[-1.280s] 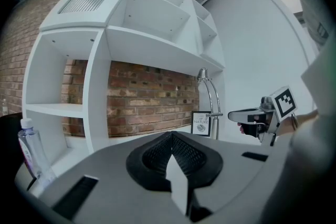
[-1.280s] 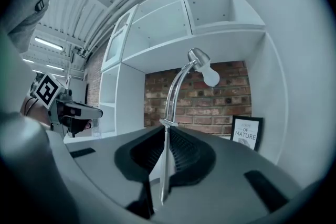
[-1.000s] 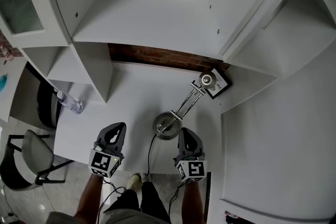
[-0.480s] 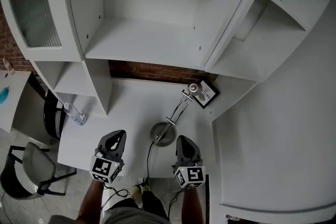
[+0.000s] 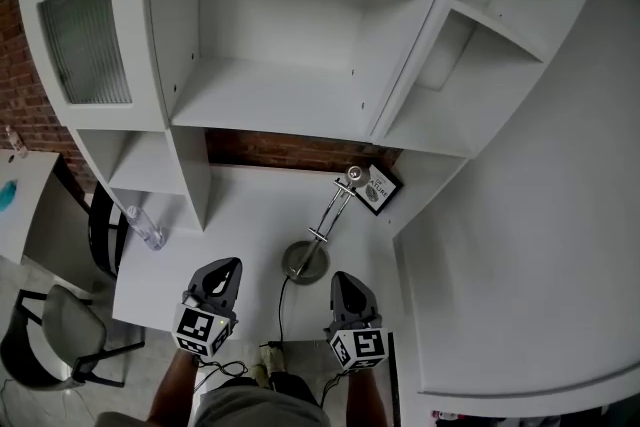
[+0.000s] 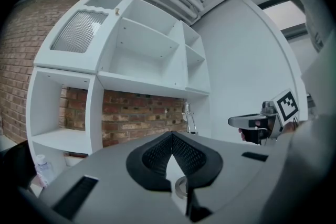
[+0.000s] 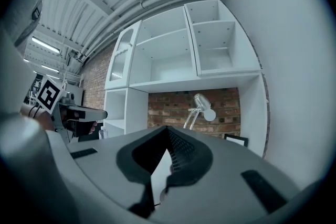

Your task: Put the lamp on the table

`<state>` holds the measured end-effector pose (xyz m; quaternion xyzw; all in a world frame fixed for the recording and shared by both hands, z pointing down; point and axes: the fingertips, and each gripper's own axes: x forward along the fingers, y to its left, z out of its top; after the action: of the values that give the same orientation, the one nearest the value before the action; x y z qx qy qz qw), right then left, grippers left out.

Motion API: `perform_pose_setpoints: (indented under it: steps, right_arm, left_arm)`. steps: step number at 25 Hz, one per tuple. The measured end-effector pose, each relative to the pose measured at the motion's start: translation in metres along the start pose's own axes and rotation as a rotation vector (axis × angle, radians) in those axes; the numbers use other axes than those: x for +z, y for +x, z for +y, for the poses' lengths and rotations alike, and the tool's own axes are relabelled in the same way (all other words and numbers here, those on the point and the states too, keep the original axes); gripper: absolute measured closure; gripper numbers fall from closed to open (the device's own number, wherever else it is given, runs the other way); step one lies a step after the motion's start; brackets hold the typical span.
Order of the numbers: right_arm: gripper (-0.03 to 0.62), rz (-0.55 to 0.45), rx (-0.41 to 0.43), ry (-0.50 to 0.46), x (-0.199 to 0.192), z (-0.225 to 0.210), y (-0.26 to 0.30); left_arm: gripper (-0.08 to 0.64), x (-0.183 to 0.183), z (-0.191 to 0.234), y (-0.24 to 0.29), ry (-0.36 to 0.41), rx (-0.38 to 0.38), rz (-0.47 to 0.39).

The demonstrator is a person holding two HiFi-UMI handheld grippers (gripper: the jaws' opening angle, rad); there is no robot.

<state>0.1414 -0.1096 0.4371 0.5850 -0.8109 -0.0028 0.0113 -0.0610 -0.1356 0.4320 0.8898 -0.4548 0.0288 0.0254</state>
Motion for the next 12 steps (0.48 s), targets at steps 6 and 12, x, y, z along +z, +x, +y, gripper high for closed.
perform_pose_setpoints:
  steps: [6,12]
  right_arm:
    - [0.571,-0.025,-0.006,-0.011,0.011,0.01,-0.015]
    - [0.571,-0.039,-0.016,-0.019,0.013,0.015,-0.025]
  left_arm:
    - [0.558,0.005,-0.004,-0.016,0.029,-0.004,-0.01]
    - [0.558,0.003,-0.003,-0.025,0.017,0.008,-0.009]
